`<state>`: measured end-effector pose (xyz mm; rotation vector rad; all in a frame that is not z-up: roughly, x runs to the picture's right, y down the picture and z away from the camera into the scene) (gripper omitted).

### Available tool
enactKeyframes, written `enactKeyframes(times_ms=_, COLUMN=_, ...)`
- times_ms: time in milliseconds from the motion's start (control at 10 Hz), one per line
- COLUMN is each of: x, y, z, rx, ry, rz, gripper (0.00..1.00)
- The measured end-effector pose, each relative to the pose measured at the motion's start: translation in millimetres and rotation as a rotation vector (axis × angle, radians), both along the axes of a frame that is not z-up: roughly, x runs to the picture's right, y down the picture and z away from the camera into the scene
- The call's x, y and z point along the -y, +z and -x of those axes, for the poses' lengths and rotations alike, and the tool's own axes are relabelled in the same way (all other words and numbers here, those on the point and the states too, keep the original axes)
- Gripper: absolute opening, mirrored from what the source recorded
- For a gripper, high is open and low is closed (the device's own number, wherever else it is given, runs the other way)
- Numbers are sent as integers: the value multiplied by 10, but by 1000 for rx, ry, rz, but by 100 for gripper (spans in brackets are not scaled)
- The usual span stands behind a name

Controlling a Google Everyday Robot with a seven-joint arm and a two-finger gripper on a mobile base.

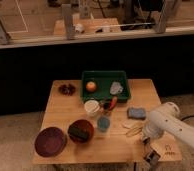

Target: Wipe purple bowl with brush

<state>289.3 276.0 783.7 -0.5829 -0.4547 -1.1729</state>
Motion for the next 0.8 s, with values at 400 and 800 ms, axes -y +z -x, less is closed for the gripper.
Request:
enactKeyframes(times_ms=400, x=459, y=-478, z=-155, rx=-26, ry=151, rz=-55, gripper=0)
enactKeyframes(times_ms=800, x=1112, y=-1244, z=37, rx=87, ry=324, rz=-175, gripper=0)
